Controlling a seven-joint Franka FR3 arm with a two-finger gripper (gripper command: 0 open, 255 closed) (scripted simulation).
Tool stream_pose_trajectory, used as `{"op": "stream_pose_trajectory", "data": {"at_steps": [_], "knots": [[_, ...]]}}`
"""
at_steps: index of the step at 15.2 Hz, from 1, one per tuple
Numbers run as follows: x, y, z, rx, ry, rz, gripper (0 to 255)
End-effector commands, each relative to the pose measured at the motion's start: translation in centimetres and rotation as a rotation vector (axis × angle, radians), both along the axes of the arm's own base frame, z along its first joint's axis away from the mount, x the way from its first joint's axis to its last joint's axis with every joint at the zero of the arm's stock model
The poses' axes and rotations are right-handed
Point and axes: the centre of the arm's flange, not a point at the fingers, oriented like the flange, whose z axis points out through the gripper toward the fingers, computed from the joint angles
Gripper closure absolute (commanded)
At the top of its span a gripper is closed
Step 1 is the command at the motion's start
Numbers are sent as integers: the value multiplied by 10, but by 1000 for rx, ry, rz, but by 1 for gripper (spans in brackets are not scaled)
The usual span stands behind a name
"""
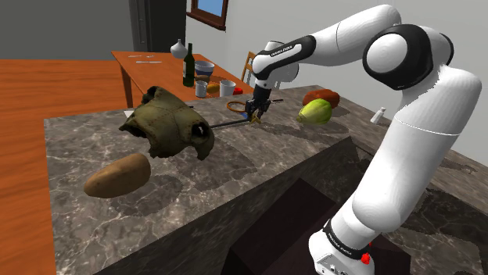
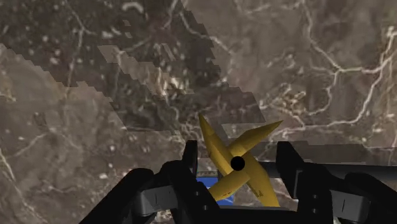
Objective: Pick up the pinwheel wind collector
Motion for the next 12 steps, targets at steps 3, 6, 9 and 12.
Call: {"op": "stream_pose_trajectory", "data": {"at_steps": [3,6,9,12], "knots": [[0,0,-1,0,0,0,255],[0,0,-1,0,0,0,255],[0,0,-1,0,0,0,255],[0,0,15,0,0,0,255]]}}
